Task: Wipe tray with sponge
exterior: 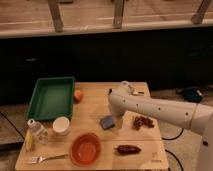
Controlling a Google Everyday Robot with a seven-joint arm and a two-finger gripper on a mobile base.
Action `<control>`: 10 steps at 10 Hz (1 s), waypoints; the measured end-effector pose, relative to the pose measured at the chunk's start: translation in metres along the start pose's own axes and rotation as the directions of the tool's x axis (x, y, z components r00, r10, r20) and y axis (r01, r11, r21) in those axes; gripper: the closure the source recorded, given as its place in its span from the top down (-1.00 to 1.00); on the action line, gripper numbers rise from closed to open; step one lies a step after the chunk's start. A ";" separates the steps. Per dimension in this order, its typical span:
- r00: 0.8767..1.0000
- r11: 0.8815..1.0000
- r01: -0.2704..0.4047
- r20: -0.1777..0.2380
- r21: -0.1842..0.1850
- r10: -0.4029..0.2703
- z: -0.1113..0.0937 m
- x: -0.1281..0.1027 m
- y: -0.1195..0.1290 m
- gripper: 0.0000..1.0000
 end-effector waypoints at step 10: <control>0.999 1.000 -0.005 0.036 -0.012 0.006 0.018 -0.005 -0.003 0.47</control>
